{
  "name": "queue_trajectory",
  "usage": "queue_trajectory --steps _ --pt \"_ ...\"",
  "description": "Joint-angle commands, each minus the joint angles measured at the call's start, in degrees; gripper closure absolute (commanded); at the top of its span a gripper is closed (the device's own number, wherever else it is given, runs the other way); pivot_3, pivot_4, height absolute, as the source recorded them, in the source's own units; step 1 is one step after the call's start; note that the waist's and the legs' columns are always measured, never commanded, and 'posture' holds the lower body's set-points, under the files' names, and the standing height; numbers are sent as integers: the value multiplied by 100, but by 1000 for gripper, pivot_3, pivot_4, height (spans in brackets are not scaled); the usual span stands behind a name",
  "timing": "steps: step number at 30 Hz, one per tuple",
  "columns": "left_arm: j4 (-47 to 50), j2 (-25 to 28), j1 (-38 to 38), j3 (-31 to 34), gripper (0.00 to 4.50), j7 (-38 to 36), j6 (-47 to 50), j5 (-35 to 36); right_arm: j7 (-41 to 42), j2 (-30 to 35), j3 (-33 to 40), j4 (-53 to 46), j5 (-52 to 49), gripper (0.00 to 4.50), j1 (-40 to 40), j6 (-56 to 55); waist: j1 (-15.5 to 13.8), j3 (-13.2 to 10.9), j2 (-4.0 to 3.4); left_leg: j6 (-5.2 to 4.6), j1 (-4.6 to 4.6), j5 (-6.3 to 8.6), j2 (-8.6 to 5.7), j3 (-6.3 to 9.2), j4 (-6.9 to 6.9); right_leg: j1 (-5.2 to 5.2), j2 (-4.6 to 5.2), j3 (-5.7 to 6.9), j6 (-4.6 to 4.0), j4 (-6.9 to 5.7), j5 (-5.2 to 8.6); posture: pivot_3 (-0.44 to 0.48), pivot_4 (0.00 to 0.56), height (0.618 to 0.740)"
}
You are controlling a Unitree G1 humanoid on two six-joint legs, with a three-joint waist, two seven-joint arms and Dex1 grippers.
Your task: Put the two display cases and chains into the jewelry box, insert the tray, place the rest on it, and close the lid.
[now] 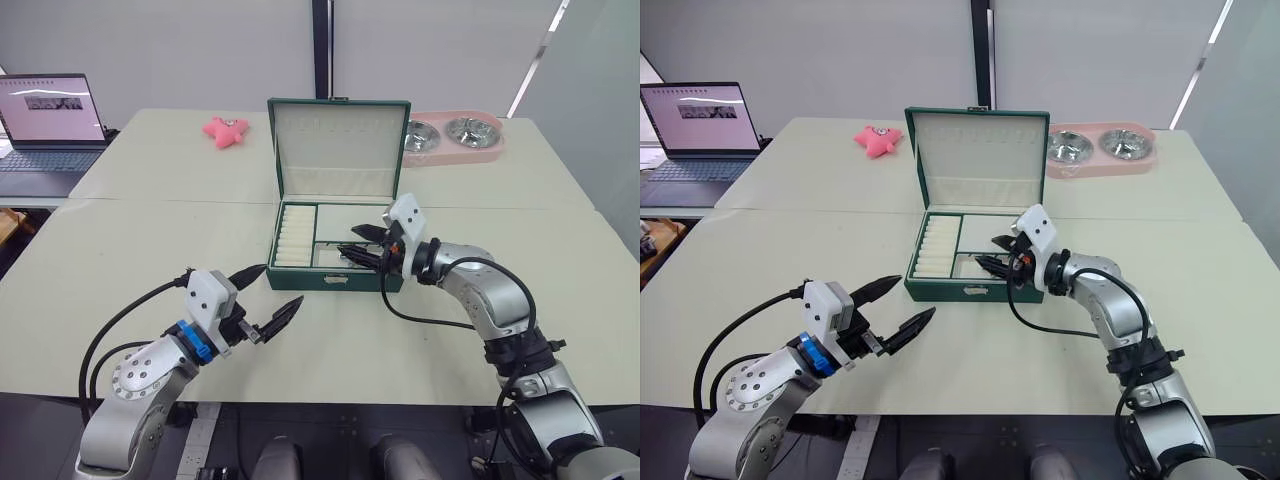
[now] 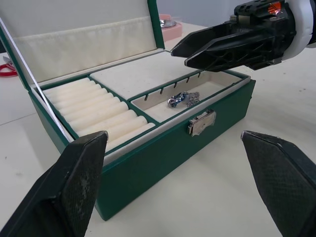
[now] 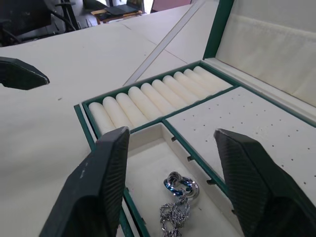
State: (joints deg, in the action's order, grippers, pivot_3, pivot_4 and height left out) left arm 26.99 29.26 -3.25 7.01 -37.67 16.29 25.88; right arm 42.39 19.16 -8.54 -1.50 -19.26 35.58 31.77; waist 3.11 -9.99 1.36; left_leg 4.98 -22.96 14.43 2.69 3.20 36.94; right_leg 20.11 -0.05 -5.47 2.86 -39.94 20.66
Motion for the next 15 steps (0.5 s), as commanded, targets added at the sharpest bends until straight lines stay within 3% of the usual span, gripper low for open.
queue_trajectory --steps 1,2,5,10,15 --pt "-118 177 105 331 0 -162 191 354 127 388 611 -496 -286 245 -323 -29 -18 -1 1 0 0 0 -1 0 0 0 1 0 0 1 0 0 150 740" --pt "-187 230 120 416 0 -198 242 425 162 497 727 -558 -338 16 -423 -34 -31 -1 2 0 -1 0 -1 0 0 -1 1 0 0 1 0 0 150 740" --pt "-386 362 114 667 0 -295 253 520 214 729 969 -658 -449 16 -670 -91 -18 -5 0 0 -1 0 -1 -1 0 1 1 0 0 2 0 0 150 740" --pt "-1362 938 144 1505 0 -647 63 455 628 1415 2134 -385 -730 16 -1688 -678 -19 -13 -2 0 0 0 0 0 -5 0 -3 1 0 4 0 0 150 740" --pt "-2303 1296 299 1910 0 -859 -297 297 812 1885 2521 276 -545 16 -2216 -1248 11 -17 -3 0 5 0 0 -11 -5 -1 -1 -6 0 4 0 0 150 740"
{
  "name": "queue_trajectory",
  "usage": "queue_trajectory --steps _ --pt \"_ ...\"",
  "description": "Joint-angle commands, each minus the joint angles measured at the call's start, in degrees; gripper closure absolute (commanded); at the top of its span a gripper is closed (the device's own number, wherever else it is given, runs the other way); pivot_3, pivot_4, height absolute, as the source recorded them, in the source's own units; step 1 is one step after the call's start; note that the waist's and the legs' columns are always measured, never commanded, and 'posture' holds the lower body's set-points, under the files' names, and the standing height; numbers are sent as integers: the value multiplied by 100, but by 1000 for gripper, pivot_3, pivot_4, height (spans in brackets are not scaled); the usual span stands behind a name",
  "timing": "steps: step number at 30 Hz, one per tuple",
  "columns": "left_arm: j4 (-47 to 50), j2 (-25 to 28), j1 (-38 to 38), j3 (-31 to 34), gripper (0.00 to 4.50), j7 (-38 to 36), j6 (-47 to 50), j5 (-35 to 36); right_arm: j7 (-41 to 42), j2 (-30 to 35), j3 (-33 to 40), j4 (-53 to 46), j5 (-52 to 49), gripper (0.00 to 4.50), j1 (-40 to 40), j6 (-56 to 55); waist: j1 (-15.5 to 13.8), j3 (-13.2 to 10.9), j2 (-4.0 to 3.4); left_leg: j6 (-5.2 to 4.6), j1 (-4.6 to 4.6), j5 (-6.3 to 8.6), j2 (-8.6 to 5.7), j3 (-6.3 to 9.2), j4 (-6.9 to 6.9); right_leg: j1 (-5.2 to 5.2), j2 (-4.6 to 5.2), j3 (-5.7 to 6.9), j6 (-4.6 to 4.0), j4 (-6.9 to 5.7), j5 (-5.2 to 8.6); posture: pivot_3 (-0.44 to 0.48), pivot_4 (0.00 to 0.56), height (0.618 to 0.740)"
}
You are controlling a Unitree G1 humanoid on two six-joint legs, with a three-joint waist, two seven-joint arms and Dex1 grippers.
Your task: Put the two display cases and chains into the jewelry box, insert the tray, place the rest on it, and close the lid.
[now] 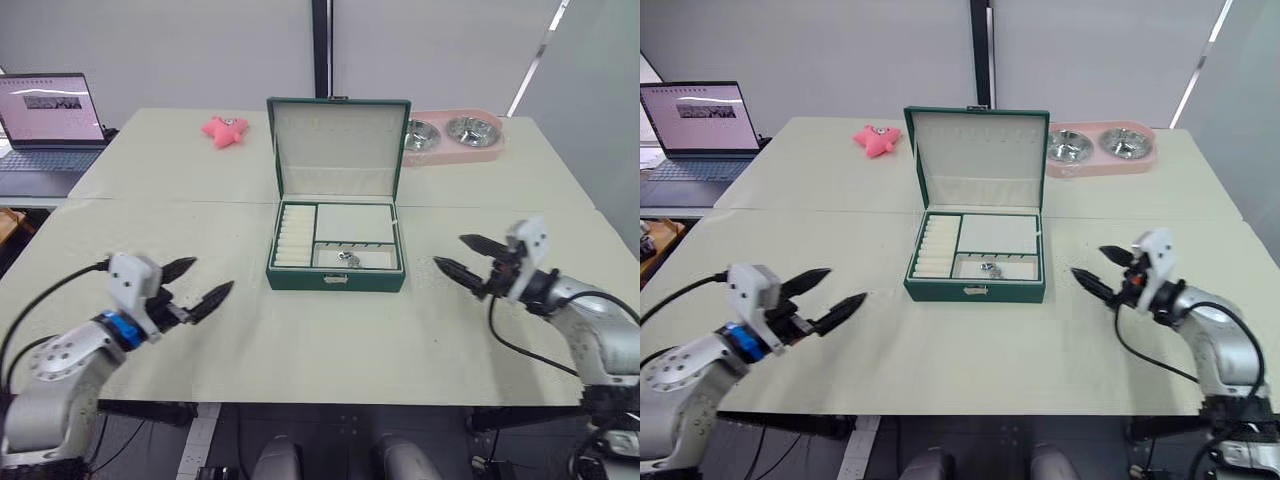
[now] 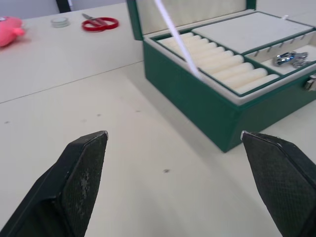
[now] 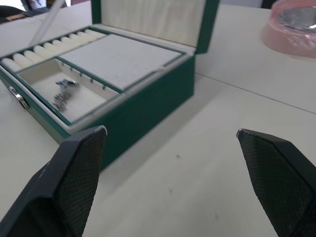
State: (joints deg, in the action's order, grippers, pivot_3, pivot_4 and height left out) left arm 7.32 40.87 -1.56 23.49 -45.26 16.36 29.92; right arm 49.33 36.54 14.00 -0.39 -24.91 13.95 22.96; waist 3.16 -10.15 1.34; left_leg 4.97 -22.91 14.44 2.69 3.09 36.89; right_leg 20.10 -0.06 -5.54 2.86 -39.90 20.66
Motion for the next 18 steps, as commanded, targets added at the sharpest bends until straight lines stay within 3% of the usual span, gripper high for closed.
queue_trajectory --steps 1,6,18 --pt "-532 178 190 338 0 -90 -371 -136 108 185 349 324 36 16 -93 -466 11 -1 -1 0 1 0 1 0 0 0 -2 1 0 -1 0 0 150 740" --pt "-1060 236 315 530 0 -71 -544 -207 -10 222 506 842 174 16 -133 -892 17 -1 -2 0 0 0 2 -3 0 1 -3 -2 0 -3 0 0 150 740" --pt "-1275 162 509 391 0 128 -622 -430 -128 177 406 1012 157 16 -102 -1001 7 -2 -2 0 -1 0 2 0 0 0 0 1 0 -3 0 0 150 740"
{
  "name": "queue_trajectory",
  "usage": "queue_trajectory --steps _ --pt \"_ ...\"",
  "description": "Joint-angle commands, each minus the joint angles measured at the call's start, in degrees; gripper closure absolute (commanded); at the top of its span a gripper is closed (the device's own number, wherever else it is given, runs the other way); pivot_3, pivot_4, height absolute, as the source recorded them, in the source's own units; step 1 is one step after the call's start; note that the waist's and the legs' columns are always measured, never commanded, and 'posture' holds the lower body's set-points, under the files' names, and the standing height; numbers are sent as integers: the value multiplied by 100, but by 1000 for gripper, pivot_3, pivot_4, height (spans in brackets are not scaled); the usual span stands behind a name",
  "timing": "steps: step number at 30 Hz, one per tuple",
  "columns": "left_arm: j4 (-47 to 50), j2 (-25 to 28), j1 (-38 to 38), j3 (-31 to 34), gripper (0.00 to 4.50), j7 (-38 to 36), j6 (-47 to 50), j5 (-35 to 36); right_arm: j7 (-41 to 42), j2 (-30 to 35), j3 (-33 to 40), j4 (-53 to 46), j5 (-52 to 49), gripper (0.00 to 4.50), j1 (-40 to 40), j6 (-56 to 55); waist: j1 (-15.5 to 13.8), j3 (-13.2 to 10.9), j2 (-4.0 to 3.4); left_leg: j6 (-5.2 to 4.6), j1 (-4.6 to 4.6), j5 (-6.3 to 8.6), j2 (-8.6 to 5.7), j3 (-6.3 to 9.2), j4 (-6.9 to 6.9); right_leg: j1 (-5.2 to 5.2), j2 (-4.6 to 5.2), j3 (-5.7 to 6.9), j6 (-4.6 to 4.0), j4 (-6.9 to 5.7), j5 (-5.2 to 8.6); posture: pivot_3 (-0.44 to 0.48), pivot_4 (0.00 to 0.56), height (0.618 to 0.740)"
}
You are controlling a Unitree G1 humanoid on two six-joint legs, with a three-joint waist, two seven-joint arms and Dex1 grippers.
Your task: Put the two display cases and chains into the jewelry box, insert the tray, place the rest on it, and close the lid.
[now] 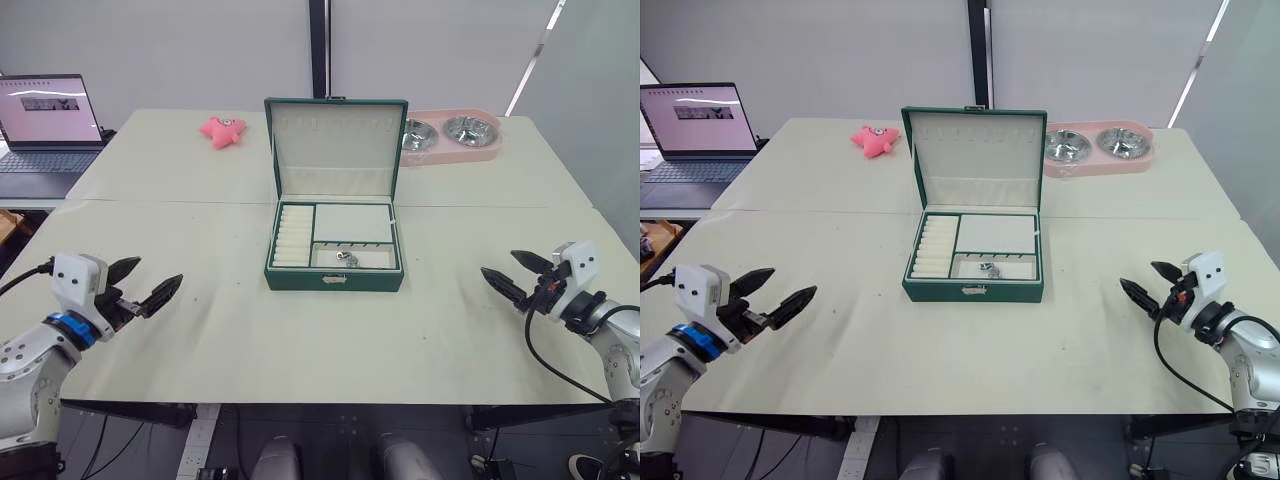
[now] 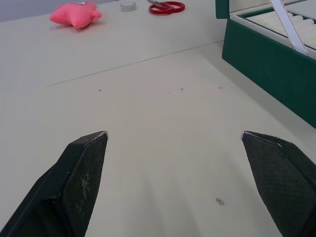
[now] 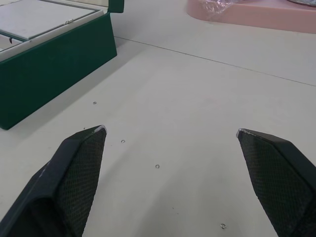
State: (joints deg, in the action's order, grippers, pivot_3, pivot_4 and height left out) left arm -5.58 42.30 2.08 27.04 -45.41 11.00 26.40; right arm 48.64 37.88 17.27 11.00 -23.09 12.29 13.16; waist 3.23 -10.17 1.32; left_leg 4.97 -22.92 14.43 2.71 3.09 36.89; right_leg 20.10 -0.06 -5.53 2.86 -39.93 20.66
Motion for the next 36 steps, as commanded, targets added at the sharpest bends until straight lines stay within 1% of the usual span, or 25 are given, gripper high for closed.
queue_trajectory --steps 1,5,6,8,9,12,13,16,17,19,21,22,25,29,31,36 --pt "9 -13 200 -19 0 182 -84 -112 -111 -7 40 -151 -24 16 100 6 -1 0 0 0 0 0 0 0 0 0 0 0 0 0 0 0 150 740" --pt "-21 -198 520 -333 0 362 -47 -272 -288 -237 -177 -208 20 16 292 40 0 0 0 0 1 0 0 1 1 -1 0 1 0 -1 0 0 150 740" --pt "-43 -295 685 -445 0 437 -21 -296 -369 -327 -262 -176 77 187 409 23 0 0 0 0 0 0 0 1 2 -1 0 1 0 -2 0 0 150 740" --pt "-144 -460 978 -648 398 575 -9 -400 -508 -470 -415 -84 188 598 629 11 0 0 0 1 0 0 -1 1 5 0 0 1 0 -6 0 0 150 740" --pt "-252 -576 1165 -825 586 612 18 -476 -549 -586 -548 0 259 922 817 19 1 0 0 1 0 -1 0 2 7 0 -1 2 0 -8 0 0 150 740" --pt "-516 -803 1515 -1129 1554 681 -42 -639 -598 -803 -811 227 405 1974 1187 -24 2 1 -1 1 1 -1 -1 2 7 0 -2 2 0 -9 -1 0 150 740" --pt "-625 -906 1659 -1248 1868 667 -75 -673 -626 -887 -919 352 487 2251 1338 -65 2 1 -1 1 -1 -1 -1 2 7 2 -2 3 0 -8 -1 0 150 740" --pt "-935 -1153 2027 -1538 2779 594 -122 -774 -673 -1059 -1173 726 748 2990 1692 -237 -1 1 0 1 -4 -1 -2 0 7 4 1 3 0 -6 -1 0 150 740" --pt "-1069 -1207 2157 -1602 3180 572 -149 -821 -697 -1120 -1229 864 817 3317 1808 -281 -1 1 0 1 -6 -1 -2 0 8 7 1 4 0 -7 -1 0 150 740" --pt "-1388 -1277 2421 -1676 3693 553 -231 -889 -694 -1239 -1385 1121 958 3739 2017 -394 1 1 0 1 -5 -1 -2 0 8 7 1 4 0 -8 -1 0 150 740" --pt "-1618 -1304 2573 -1705 4327 536 -317 -935 -698 -1321 -1470 1297 1038 4218 2141 -468 7 1 0 2 -5 -1 -2 0 8 8 1 5 0 -8 -1 0 150 740" --pt "-1797 -1347 2702 -1740 4500 517 -363 -951 -691 -1409 -1531 1417 1070 4441 2230 -492 9 1 0 2 -5 -1 -2 0 8 8 1 4 0 -9 -1 0 150 740" --pt "-2226 -1458 3004 -1827 4500 450 -447 -994 -700 -1627 -1697 1757 1230 4478 2431 -643 11 1 0 3 -4 -2 -2 0 9 9 1 4 0 -10 -1 0 150 740" --pt "-2536 -1589 3234 -1936 4500 280 -489 -1047 -666 -1802 -1744 2052 1279 4478 2601 -787 10 1 0 6 -5 -4 -3 0 10 9 2 5 0 -11 -1 0 150 740" --pt "-2572 -1650 3289 -2021 4500 149 -465 -1050 -655 -1872 -1772 2122 1284 4478 2673 -826 10 1 0 22 -6 -13 -3 0 10 9 3 6 0 -10 -1 0 150 740" --pt "-2550 -1793 3305 -2123 4500 -48 -371 -1039 -637 -1974 -1815 2151 1276 4478 2728 -831 12 1 0 24 -4 -14 -2 1 10 9 3 6 0 -14 -1 0 150 740"
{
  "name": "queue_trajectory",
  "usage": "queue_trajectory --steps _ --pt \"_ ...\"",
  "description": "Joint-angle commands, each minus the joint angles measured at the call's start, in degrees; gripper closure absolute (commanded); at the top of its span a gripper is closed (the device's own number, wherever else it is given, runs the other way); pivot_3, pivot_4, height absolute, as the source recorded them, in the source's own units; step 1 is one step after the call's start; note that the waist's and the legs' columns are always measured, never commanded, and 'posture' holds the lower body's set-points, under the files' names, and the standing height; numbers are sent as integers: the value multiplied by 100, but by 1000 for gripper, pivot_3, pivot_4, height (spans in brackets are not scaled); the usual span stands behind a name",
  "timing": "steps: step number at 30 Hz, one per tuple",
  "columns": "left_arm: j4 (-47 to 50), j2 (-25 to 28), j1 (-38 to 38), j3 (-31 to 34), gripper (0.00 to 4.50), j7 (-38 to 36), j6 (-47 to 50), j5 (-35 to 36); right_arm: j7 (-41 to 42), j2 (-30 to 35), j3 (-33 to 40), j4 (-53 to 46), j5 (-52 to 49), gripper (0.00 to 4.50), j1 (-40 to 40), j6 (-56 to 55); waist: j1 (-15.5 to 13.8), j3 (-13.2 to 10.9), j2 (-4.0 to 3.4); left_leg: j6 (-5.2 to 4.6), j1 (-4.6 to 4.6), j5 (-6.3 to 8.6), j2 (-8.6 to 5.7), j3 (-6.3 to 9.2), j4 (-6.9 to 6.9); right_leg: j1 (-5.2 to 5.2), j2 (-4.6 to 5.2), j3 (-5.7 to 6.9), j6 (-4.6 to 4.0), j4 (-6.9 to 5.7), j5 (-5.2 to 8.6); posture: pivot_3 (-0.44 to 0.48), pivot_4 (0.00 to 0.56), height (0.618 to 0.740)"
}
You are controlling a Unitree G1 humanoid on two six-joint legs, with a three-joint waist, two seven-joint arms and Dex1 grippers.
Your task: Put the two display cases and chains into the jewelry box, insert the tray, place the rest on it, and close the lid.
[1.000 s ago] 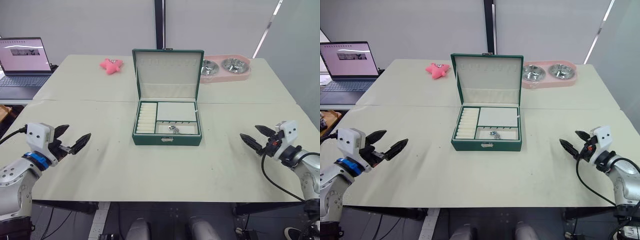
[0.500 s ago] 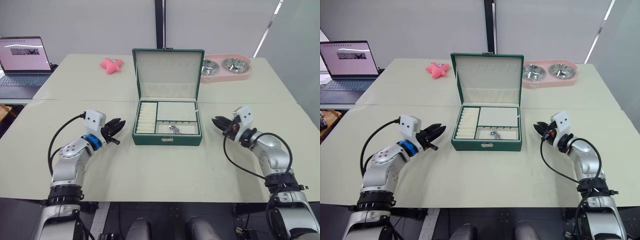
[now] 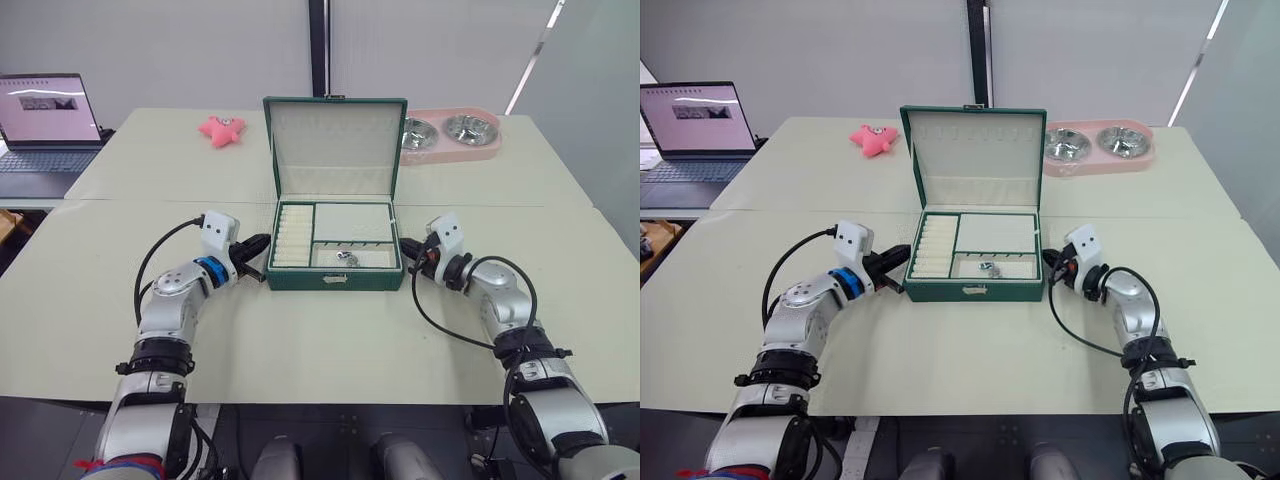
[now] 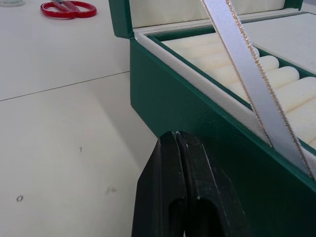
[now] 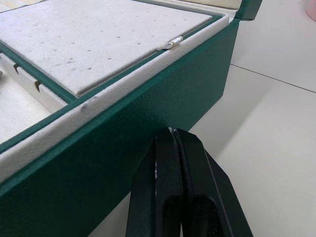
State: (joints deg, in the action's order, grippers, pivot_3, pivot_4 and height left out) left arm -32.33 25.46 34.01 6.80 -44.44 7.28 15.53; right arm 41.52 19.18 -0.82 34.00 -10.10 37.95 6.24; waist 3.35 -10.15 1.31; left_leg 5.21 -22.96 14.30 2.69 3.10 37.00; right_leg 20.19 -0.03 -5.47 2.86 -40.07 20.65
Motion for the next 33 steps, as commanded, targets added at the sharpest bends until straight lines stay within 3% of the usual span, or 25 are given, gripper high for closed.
queue_trajectory --steps 1,9,16,33 --pt "151 -132 95 -111 4500 -187 30 57 85 -114 -12 -164 -23 4478 148 -133 -1 0 0 0 0 0 0 0 0 0 0 0 0 0 0 0 150 740" --pt "178 -190 36 -106 4500 -297 52 38 260 -119 -48 -376 -90 4478 19 -21 -2 0 0 0 -1 0 -1 0 0 0 1 0 0 0 0 0 150 740" --pt "654 -204 -340 -202 4500 -531 292 144 612 -103 -140 -1292 -328 4478 -435 535 -1 1 -2 0 -1 0 0 0 -2 0 2 1 0 1 0 0 150 740" --pt "3505 -114 -2306 -222 4500 -311 1568 640 425 114 -144 -4152 -793 4478 -2198 2093 -9 2 -2 -23 3 13 1 4 -6 -6 0 -2 1 5 0 0 150 740"
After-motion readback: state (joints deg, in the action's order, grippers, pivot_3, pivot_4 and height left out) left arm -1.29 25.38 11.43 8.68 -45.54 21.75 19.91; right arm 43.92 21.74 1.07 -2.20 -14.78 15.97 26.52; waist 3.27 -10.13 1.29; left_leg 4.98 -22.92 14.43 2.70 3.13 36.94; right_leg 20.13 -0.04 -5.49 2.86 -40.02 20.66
